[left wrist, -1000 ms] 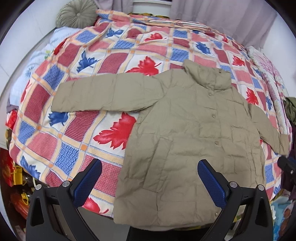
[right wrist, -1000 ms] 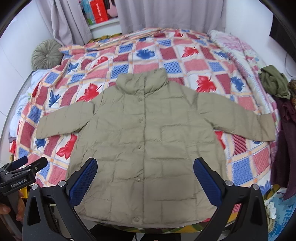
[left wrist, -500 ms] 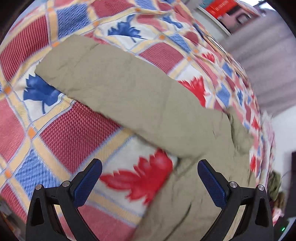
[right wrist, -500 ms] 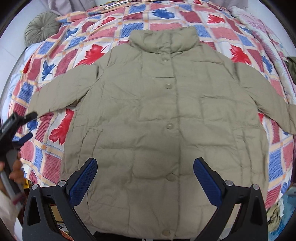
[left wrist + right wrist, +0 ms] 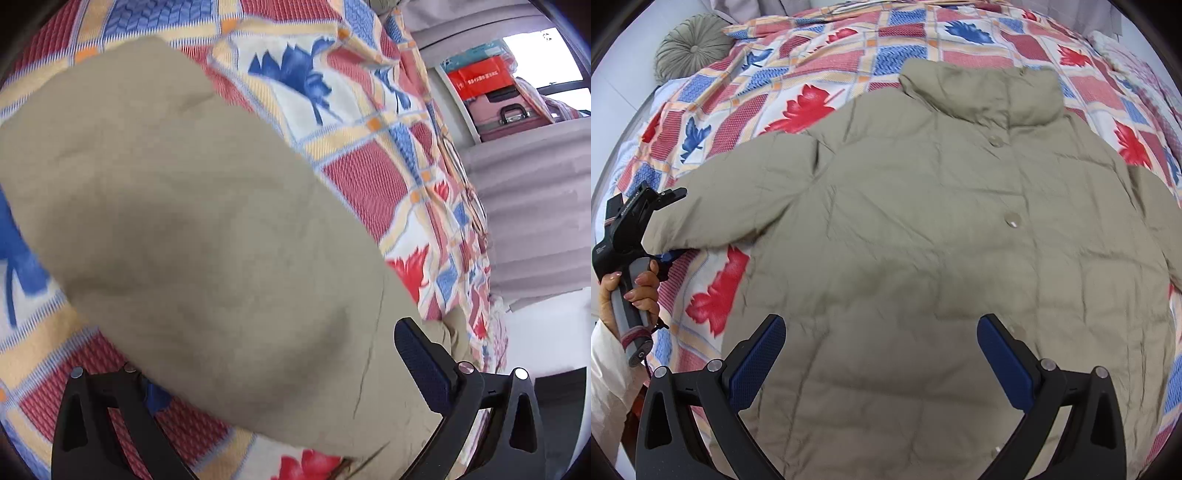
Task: Fold large clothes
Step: 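Grasp the sleeve nearest the left gripper and fold it across the jacket body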
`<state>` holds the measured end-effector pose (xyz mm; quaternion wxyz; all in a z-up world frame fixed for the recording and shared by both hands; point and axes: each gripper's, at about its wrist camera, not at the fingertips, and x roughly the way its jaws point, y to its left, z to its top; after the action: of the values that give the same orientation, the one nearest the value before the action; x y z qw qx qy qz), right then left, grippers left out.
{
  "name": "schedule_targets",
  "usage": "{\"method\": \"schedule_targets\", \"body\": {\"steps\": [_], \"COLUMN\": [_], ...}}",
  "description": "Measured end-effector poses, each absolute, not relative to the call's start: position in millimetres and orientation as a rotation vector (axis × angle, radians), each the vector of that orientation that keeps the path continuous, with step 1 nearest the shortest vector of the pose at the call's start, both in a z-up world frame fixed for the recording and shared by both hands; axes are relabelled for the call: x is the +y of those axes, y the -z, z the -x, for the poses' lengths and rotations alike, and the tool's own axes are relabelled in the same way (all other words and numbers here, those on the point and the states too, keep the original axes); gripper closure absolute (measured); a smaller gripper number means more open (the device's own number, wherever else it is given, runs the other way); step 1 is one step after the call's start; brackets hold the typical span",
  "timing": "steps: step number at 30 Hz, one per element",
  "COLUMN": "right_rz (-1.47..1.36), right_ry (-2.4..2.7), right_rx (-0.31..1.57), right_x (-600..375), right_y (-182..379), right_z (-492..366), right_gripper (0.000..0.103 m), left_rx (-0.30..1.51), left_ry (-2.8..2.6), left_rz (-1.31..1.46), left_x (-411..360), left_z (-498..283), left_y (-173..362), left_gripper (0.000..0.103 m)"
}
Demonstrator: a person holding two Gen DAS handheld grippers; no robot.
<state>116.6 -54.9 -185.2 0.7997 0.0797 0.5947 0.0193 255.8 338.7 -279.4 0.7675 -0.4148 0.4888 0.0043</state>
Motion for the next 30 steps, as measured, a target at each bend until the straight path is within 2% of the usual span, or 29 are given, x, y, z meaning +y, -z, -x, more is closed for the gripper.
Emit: {"method": "schedule_targets", "body": {"steps": [3, 4, 5, 6, 7, 8, 10, 11, 13, 14, 15, 20, 24, 30], "right_rz": [-0.186, -0.199, -0.209, -0.215, -0.224, -0.232, -0.258, -0.281, -0.315, -0.329, -0.355, -0.469, -0.503, -0.547], "right_ry": [-0.068, -0.079, -0.087, -0.093, -0.100, -0.105, -0.115, -0.129, -0.156, -0.159, -0.155, -0.203, -0.235, -0.282], "right_rx": [1.253, 1.245, 1.236, 1.228, 1.219, 1.209, 1.204, 1.199, 1.196, 1.215, 1.231, 1.276, 1.315, 1.329], "right_x": [-44.8, -41.7, -38.4, -34.9, -30.0, -25.2, -16.9, -13.4, -6.6, -2.8, -0.9, 10.6, 16.7, -5.2], "right_y": [189.3, 191.1, 192.6, 194.2, 195.9, 196.9, 201.1, 203.6, 209.3, 216.3, 223.5, 257.8, 280.3, 270.3], "right_z": [-140.3, -148.8, -156.5, -163.7, -173.1, -180.7, -193.3, -199.0, -207.9, -213.5, -217.5, -228.0, -228.4, -217.5], "right_gripper": [0.000, 0.000, 0.000, 0.000, 0.000, 0.000, 0.000, 0.006, 0.048, 0.081, 0.087, 0.091, 0.092, 0.092], "left_rx": [1.037, 1.038, 1.043, 1.065, 1.078, 1.080, 1.057, 1.042, 1.007, 0.986, 0.958, 0.854, 0.824, 0.813], "left_ry": [-0.067, -0.094, -0.113, -0.116, -0.088, -0.054, -0.059, -0.061, -0.048, -0.038, -0.016, 0.208, 0.392, 0.608], "left_rz": [0.864, 0.842, 0.825, 0.818, 0.835, 0.870, 0.846, 0.802, 0.692, 0.650, 0.604, 0.534, 0.454, 0.369], "left_x": [351.3, 354.3, 357.6, 360.6, 362.3, 364.7, 364.9, 362.5, 353.3, 348.9, 342.3, 308.0, 247.5, 129.7], "left_z": [-267.9, -273.1, -275.0, -280.2, -283.6, -286.4, -285.6, -283.6, -279.7, -276.2, -272.9, -263.4, -263.7, -263.2], "left_y": [278.6, 279.9, 281.4, 286.1, 290.2, 292.7, 283.8, 275.4, 251.0, 238.9, 222.3, 159.0, 120.4, 92.4], "left_gripper": [0.000, 0.006, 0.030, 0.046, 0.075, 0.089, 0.089, 0.094, 0.095, 0.095, 0.095, 0.095, 0.095, 0.095]}}
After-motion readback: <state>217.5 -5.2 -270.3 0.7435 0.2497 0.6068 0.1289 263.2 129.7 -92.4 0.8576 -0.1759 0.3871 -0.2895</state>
